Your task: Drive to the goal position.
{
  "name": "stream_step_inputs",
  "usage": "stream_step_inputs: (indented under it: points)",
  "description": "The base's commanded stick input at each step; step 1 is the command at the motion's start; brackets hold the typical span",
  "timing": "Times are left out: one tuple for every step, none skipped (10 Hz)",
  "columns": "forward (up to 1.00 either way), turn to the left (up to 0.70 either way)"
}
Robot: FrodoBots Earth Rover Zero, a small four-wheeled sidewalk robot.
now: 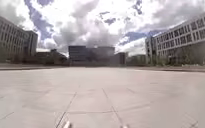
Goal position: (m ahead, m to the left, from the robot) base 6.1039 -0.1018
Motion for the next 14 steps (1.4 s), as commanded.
stream_step_inputs:
  points:
    - [0.70, 0.00]
    - [0.70, 0.00]
    - [0.70, 0.00]
    - [0.70, 0.00]
    - [0.70, 0.00]
    - [0.70, 0.00]
    - [0.70, 0.00]
    - [0.70, 0.00]
    - [0.70, 0.00]
    - [0.70, 0.00]
    - [0.70, 0.00]
    - [0.70, 0.00]
    - [0.70, 0.00]
    - [0.70, 0.00]
